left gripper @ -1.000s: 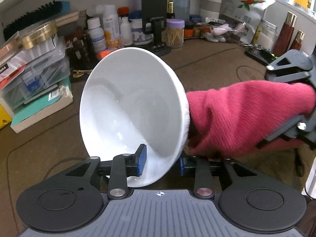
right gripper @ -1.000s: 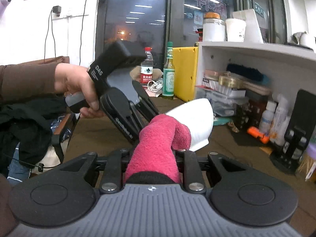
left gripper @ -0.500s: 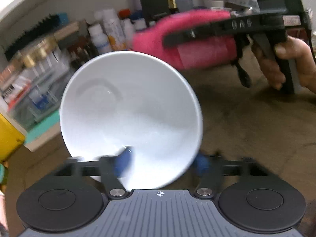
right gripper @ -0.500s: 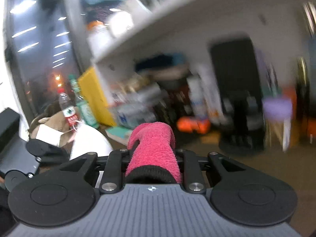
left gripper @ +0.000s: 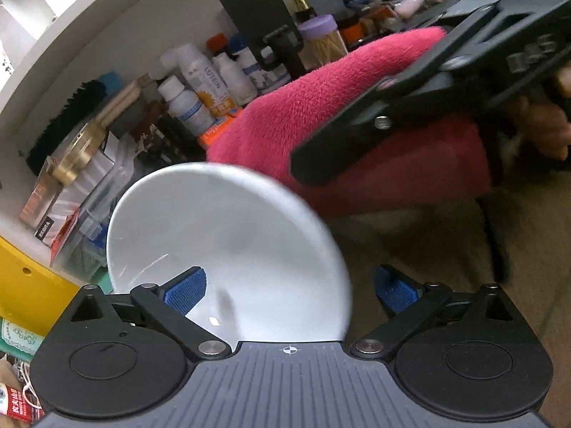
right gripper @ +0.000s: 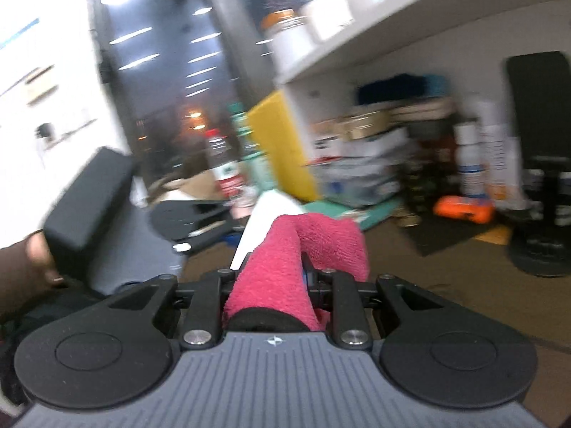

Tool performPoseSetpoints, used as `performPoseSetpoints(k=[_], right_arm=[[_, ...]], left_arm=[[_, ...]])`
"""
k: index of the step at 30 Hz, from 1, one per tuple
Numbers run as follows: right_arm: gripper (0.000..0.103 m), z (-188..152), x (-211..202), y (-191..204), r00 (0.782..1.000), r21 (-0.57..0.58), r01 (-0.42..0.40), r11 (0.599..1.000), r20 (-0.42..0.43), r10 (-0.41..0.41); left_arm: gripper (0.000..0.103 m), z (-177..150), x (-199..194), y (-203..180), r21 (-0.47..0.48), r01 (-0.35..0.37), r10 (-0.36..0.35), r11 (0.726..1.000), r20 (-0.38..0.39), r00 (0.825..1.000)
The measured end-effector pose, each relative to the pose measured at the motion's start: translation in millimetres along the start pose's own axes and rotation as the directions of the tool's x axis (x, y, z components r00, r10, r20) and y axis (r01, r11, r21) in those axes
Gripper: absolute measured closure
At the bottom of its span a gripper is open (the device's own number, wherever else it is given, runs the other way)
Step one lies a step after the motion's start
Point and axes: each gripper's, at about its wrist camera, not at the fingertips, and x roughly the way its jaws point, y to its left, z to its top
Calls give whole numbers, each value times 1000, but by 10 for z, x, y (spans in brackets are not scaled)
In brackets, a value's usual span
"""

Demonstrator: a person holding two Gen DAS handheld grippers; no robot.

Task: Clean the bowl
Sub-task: 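Rub the pink towel around the bowl's base with the right tool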

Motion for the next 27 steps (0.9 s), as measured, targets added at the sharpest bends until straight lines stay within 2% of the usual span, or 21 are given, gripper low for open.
performPoseSetpoints(k=[2,4,5,6,8,10,14,16,17,19,20,21,25,26,27], right_arm=[[79,0,28,98,1000,-4,-26,1000,-5,26],[79,8,82,160,1000,-2,-14,1000,-11,14],[79,15,119,185,1000,-2,1,1000,-13,-1],[80,21,152,202,1000,1,16,1000,-17,-16],[82,25,173,184,998,13,58,998,-16,-58],[84,22,189,140,996,21,90,996,-11,-90],[85,19,46,40,991,64,128,990,18,-129],[85,21,-80,4,993,105,111,988,33,-115],[85,16,-111,11,995,113,94,989,32,-98],[85,4,-204,65,999,134,19,991,32,-23],[85,6,-207,104,999,128,-16,992,32,12],[85,13,-230,188,997,113,-80,990,29,77],[85,105,-198,387,972,60,-233,971,8,233],[85,138,-162,358,979,59,-202,978,6,202],[85,195,-100,275,991,72,-134,988,9,133]], left_arm=[[0,-36,14,61,-26,5,-5,1000,0,1000],[1,-55,32,98,-33,1,-1,999,0,1000],[7,-64,38,117,-41,6,-6,999,2,1000],[30,-80,41,165,-65,23,-23,998,10,1000],[68,-94,55,241,-96,37,-36,995,15,999],[70,-134,110,383,-128,34,-35,991,-8,999],[70,-179,106,526,-183,98,-99,978,1,995],[70,-217,52,592,-234,163,-164,958,19,986],[70,-230,35,602,-243,185,-184,952,26,983],[70,-269,-63,597,-262,271,-267,926,53,962],[69,-266,-96,571,-257,287,-283,923,54,958],[69,-286,-151,527,-238,318,-315,918,51,948],[67,-327,-180,517,-235,344,-344,909,44,938],[67,-332,-176,521,-238,347,-346,907,46,937],[66,-335,-163,537,-243,349,-348,905,46,936]])
